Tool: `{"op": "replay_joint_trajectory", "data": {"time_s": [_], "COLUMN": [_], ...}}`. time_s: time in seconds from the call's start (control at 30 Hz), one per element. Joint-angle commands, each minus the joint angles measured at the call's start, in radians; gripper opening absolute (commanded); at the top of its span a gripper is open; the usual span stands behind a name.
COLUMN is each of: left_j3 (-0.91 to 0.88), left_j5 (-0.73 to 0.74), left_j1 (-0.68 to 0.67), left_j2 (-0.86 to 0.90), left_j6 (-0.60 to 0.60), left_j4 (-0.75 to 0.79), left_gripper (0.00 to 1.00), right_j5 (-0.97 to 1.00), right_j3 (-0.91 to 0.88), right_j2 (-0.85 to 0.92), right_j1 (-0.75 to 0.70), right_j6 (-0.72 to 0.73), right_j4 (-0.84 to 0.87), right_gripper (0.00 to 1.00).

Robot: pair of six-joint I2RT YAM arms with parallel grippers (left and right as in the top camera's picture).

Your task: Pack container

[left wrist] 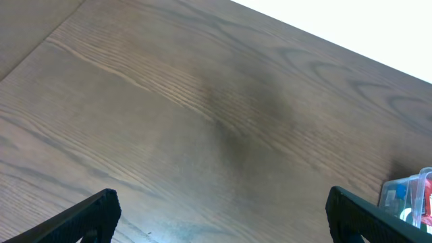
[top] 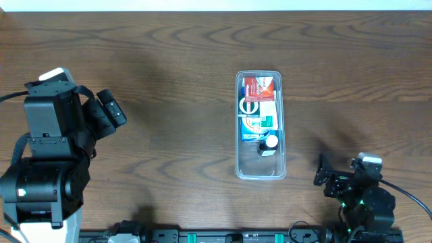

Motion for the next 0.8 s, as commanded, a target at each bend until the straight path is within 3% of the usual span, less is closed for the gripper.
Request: {"op": "replay_joint_trajectory", "data": {"time_s": [0.0,0.77], "left_j3": [0.013,0.013], "left_j5": [-0.008,-0.008], "left_j1": [0.006,0.006], "left_j2": [0.001,0.001], "left_j6": [0.017,0.017], "left_j4": [-0.002,-0.002], "left_gripper": [0.98,0.98], "right_j5": [-0.007,-0.022], "right_j3": [-0.009,-0.132], "right_j2": [-0.011,-0.008], "right_j1": [0.006,0.006], "right_j6": [-0.027,-0.026], "right_j4": [0.005,0.067], "right_gripper": [0.99,0.99]}}
